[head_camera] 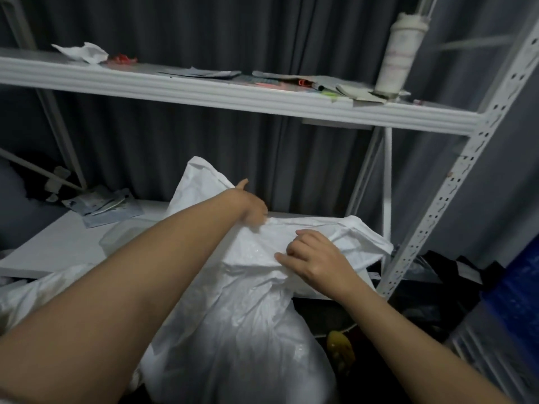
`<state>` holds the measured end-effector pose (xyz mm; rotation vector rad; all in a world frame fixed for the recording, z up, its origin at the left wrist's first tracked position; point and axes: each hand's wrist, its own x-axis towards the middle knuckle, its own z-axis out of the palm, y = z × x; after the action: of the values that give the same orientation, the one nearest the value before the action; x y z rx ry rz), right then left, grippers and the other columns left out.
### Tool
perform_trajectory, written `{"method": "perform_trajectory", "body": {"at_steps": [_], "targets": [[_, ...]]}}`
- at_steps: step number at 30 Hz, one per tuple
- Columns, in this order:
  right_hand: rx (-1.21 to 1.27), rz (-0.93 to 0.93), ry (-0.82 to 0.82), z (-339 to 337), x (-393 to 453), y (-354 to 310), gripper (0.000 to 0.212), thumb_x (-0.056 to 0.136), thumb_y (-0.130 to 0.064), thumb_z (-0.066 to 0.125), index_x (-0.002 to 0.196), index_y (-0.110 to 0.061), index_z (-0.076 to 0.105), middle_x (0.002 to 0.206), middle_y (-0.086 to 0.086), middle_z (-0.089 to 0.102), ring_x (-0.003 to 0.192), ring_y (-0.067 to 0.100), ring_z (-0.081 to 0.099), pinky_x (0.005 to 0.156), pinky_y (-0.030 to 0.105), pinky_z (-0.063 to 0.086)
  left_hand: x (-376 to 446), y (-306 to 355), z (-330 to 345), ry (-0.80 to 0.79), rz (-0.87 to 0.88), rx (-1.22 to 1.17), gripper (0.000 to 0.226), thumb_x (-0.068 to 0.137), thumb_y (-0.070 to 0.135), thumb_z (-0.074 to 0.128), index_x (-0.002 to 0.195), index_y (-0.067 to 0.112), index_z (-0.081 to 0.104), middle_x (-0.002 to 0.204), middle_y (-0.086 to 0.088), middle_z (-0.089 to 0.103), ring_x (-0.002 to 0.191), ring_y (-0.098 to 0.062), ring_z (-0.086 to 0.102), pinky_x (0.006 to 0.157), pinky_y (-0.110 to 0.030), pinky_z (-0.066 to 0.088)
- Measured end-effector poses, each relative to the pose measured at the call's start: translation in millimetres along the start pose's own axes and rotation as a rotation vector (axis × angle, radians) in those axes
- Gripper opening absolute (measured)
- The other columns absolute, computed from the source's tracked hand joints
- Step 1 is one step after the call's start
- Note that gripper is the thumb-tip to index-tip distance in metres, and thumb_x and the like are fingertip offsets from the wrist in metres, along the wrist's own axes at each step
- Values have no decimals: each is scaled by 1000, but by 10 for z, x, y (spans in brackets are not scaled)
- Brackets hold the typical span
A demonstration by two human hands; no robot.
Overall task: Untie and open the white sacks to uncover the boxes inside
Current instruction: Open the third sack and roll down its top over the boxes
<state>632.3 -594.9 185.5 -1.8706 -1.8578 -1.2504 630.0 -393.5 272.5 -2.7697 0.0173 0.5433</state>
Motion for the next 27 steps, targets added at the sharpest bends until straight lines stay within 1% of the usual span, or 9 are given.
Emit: {"method": "perform_trajectory", "body": {"at_steps": [3, 7, 10, 13, 17, 19, 21, 23, 27], "targets": [[7, 12, 2, -25, -55, 16, 13, 90, -4, 60, 94, -10, 71, 75, 6, 58, 70, 23, 50, 86, 39, 48, 17, -65, 55, 72, 9, 19, 33, 94, 34, 42, 121, 21, 56, 124, 1, 56, 127, -23, 41, 114, -49, 7], [16, 60, -52, 15, -125, 45, 14, 88, -5, 60, 96, -10, 70, 77, 6, 59, 71, 24, 53, 71, 38, 50, -23, -246, 147, 328, 25, -139, 26, 95, 30, 45, 106, 15, 63, 111, -6, 54, 101, -24, 50, 83, -33, 38], [70, 165, -114, 20, -122, 92, 15, 84, -14, 64, 97, -11, 70, 83, 6, 60, 75, 24, 55, 69, 38, 48, -141, -358, 78, 575, 15, -253, 17, 98, 27, 42, 100, 15, 53, 100, -5, 48, 87, -27, 55, 66, -32, 37], [149, 292, -71, -100, 52, 163, 27, 83, -27, 62, 103, -12, 71, 100, 8, 63, 101, 28, 57, 94, 48, 44, -307, -408, -70, 742, -26, -223, 14, 101, 29, 35, 101, 19, 44, 94, -3, 55, 78, -23, 50, 56, -32, 32], [-29, 584, -178, -347, 670, 485, 55, 94, -46, 44, 144, -22, 42, 143, 10, 45, 137, 29, 32, 117, 45, 19, -473, -499, -205, 822, 15, -136, 4, 96, 21, 39, 99, 24, 38, 93, 0, 59, 73, -21, 51, 58, -35, 38], [130, 800, -509, -396, 872, 717, 57, 95, -56, 41, 145, -28, 37, 139, 7, 49, 127, 27, 45, 105, 41, 36, -561, -553, -269, 815, -22, -52, 7, 95, 19, 41, 100, 22, 37, 95, -1, 61, 73, -23, 54, 57, -33, 39], [316, 860, -650, -421, 960, 910, 34, 95, -49, 48, 116, -25, 61, 113, 5, 65, 103, 25, 59, 84, 36, 47, -707, -649, -367, 828, -77, 54, 8, 97, 20, 42, 103, 20, 37, 97, -2, 62, 74, -25, 54, 56, -32, 36], [272, 775, -568, -437, 1042, 1104, 15, 93, -39, 55, 94, -25, 61, 95, 1, 64, 96, 24, 59, 77, 34, 44, -925, -797, -502, 901, -113, 104, 11, 99, 24, 40, 108, 19, 39, 103, -5, 63, 79, -28, 57, 58, -33, 36], [694, 852, -488, -482, 1389, 1145, 42, 90, -41, 62, 127, -26, 51, 121, -6, 54, 112, 12, 52, 94, 28, 41, -1325, -1020, -691, 958, -124, 165, 15, 100, 27, 38, 113, 20, 39, 112, -4, 63, 82, -31, 59, 62, -36, 40]]}}
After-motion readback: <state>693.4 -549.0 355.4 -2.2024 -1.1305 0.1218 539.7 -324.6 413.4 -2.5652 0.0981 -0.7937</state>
